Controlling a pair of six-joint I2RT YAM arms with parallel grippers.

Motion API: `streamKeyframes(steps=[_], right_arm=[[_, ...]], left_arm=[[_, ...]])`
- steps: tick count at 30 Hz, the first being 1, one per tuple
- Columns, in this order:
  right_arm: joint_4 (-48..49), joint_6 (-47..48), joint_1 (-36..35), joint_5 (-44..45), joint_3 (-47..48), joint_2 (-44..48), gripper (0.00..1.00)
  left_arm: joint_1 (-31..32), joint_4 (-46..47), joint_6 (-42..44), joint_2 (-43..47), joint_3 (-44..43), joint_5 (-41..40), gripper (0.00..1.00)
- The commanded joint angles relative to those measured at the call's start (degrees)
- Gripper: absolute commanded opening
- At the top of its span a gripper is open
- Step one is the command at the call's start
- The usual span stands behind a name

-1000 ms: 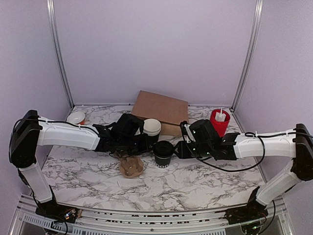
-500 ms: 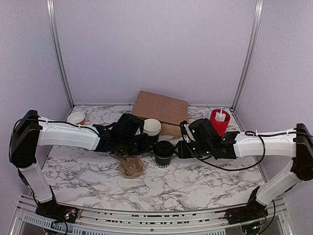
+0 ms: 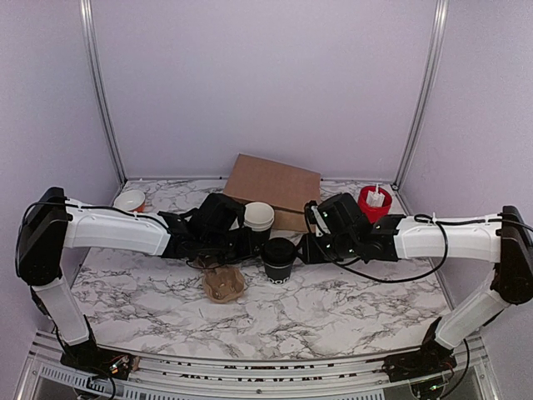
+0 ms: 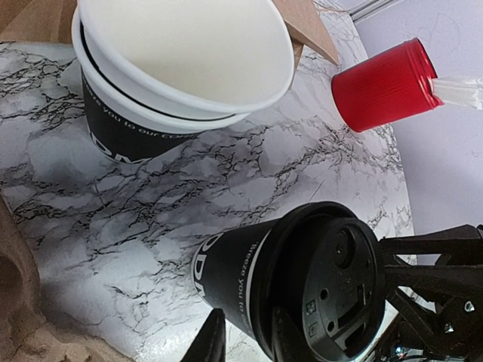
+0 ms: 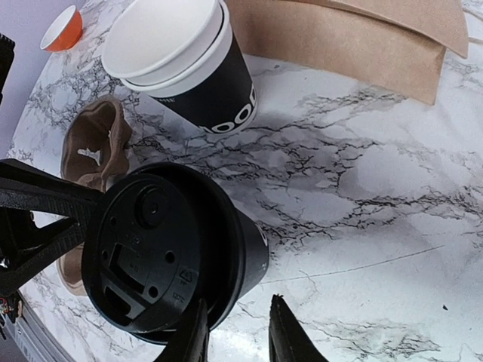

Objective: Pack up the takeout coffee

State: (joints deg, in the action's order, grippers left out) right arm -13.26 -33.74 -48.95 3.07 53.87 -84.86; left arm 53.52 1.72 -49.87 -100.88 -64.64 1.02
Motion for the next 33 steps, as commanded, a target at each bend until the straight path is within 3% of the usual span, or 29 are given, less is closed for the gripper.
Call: streamKeyframes(steps=[1, 30, 33], right_arm=[[0.44, 0.86, 0.02, -0.97, 3.52, -0.18, 0.27], [-6.13, 1.92, 0.4, 5.34, 2.34, 4.18, 0.27], [-6.49, 2.76, 0.4, 5.07, 3.52, 4.92, 0.33]], left_arm=[[0.36, -1.07, 1.25, -0.29, 0.16, 0.64, 0.23], [0.17, -2.94, 3.1, 1.48, -2.4, -0.45, 0.24], [0.1, -3.36, 3.4, 2.83, -2.01, -1.28, 0.24]])
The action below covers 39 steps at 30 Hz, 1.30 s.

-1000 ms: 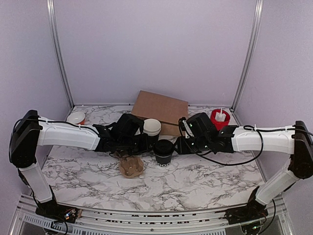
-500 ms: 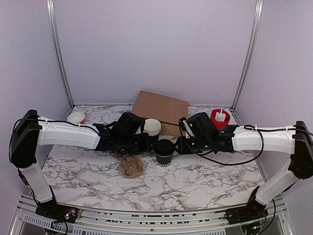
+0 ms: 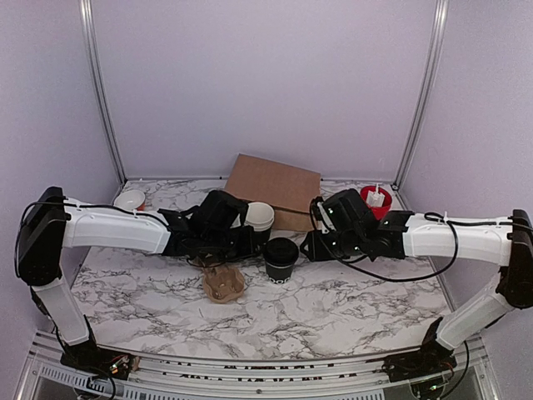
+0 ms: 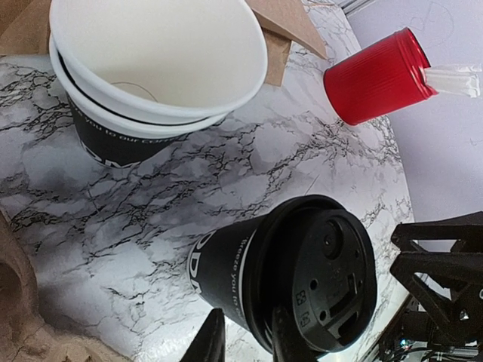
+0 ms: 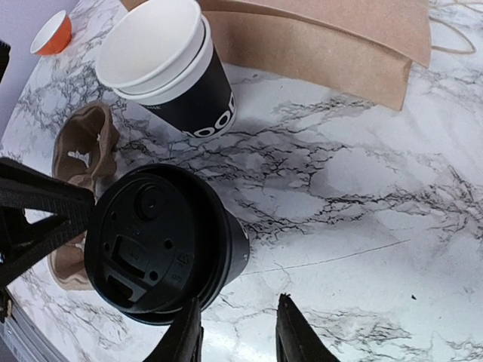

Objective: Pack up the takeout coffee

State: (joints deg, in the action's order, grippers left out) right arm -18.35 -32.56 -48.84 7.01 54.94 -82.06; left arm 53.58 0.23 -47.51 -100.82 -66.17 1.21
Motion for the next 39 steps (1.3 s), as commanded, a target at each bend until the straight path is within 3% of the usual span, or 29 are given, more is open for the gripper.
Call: streamKeyframes(steps=[1, 8, 14, 26, 29, 39], right_arm=[[-1.65, 1.99, 0.13, 1.13, 3.06, 2.05, 0.37], [-5.26, 3.31, -3.87, 4.23, 9.46, -1.7, 0.6], [-6.33, 3.98, -6.17, 5.21, 13.32, -5.64, 0.73], [-9.13, 3.65, -7.5, 7.4, 17.93, -10.92, 0.8], [-9.65, 3.47, -7.68, 7.75, 18.62, -11.89, 0.89], [-11.18, 3.26, -8.18, 8.73, 21.14, -14.9, 0.88]], left_arm=[[-0.01, -1.97, 1.16, 3.28, -0.31, -1.93, 0.24], [-0.65, -3.02, 1.87, 7.13, 0.88, -4.03, 0.28], [-1.23, -3.3, 2.15, 10.58, 2.45, -5.5, 0.4], [-2.93, -3.31, 2.83, 16.63, 5.89, -7.01, 0.68], [-3.25, -3.31, 3.07, 17.58, 6.55, -6.98, 0.72], [-4.31, -3.09, 3.47, 19.14, 7.85, -6.45, 0.78]])
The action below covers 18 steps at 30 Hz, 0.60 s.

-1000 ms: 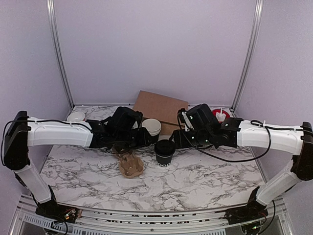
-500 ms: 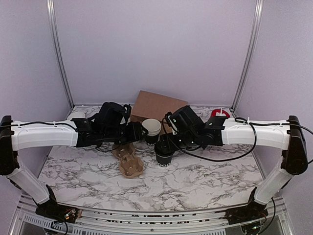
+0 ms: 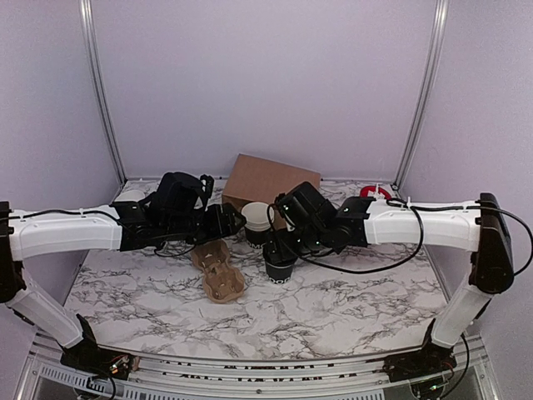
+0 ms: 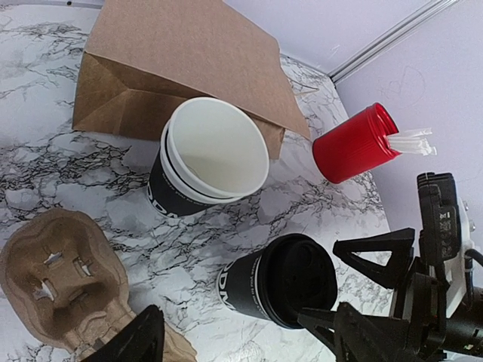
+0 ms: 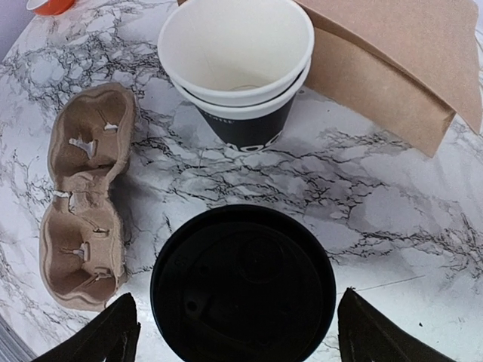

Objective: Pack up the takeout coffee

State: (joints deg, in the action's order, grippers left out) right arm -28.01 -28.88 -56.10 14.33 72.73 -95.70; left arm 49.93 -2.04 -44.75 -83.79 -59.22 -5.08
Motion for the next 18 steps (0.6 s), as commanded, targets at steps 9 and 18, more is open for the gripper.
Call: streamKeyframes(steps=[9, 18], right_arm=[[-3.01, -0.47, -1.2, 3.37, 4.89, -2.87, 0.8], [-3.45, -0.08, -1.57, 3.83, 5.33, -4.01, 0.78]], left_arm=[[-1.41, -0.42, 0.72, 2.4, 1.65, 0.74, 0.79], [-1.59, -0.1, 0.63, 1.92, 1.57, 1.34, 0.78]])
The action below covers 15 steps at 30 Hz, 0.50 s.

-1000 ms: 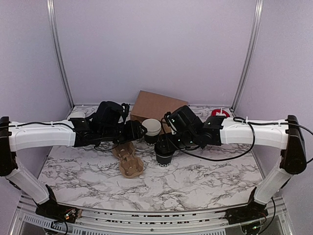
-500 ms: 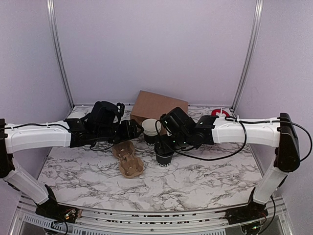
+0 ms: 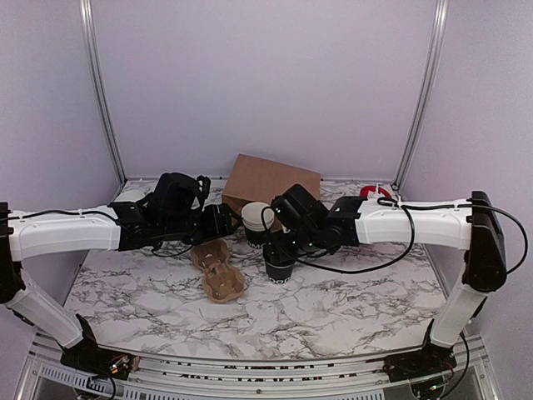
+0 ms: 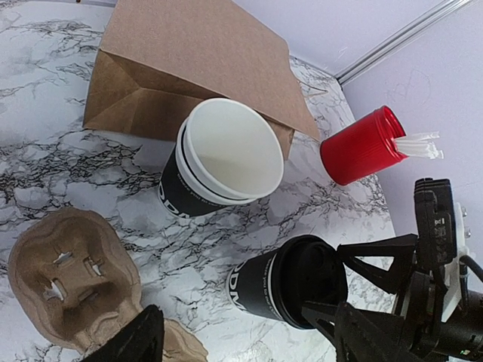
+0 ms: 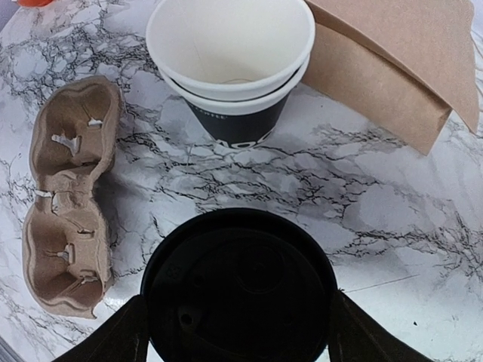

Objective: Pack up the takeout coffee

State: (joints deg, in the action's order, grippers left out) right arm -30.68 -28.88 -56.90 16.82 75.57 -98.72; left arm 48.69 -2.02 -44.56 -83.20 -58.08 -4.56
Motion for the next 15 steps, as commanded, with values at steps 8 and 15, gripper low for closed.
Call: streamKeyframes(steps=[8, 15], right_arm=[[-1.41, 0.36, -1.09, 2.07, 3.21, -2.14, 0.77], [-2.35, 0.53, -1.45, 3.21, 3.8, -3.18, 0.73]], left_arm=[[-0.43, -0.11, 0.43, 1.13, 0.25, 0.93, 0.78], [-0.43, -0.01, 0.35, 0.84, 0.38, 1.26, 0.78]])
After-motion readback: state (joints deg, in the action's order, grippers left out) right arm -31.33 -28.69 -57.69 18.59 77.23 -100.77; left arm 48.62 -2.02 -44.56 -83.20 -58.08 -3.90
